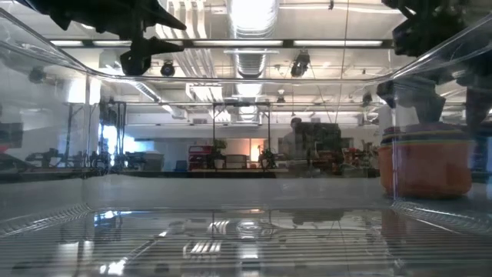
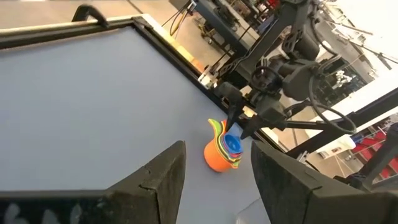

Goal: Nest measuring cups in basket
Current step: Stack the blue measuring cup on top of the red measuring cup, then put the stacked measuring cups into the transparent bin

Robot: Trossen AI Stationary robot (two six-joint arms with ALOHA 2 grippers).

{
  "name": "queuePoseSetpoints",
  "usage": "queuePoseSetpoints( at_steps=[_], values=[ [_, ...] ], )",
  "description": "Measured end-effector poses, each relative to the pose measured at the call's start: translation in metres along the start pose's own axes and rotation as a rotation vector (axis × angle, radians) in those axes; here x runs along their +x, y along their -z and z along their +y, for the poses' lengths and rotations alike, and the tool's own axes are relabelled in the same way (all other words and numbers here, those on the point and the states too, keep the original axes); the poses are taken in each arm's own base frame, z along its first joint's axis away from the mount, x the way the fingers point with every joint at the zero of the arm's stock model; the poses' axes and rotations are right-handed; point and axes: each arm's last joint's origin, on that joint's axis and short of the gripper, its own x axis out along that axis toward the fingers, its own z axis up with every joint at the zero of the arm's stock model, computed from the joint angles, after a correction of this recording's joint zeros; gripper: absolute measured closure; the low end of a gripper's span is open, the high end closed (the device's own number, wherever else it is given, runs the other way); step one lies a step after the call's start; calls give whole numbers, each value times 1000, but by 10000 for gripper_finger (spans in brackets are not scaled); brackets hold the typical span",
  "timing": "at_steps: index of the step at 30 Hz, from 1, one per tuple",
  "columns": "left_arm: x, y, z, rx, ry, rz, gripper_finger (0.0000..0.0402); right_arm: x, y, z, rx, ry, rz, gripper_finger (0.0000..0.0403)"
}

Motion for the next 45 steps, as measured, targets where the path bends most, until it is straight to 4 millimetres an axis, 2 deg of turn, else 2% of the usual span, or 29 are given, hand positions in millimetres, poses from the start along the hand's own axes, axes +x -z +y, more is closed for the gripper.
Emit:
queuePoseSetpoints(
  at_steps=[14, 32, 45],
  values=[
    [-5, -6, -6, 42, 15, -18, 237, -11, 2, 1, 63, 28, -48, 157],
    [-6, -6, -6, 36, 19, -23, 237, -11, 3, 1, 109, 25, -40, 41],
    [-6, -6, -6, 27, 19, -22, 237, -7, 2, -1, 109, 51, -19, 36]
  ],
)
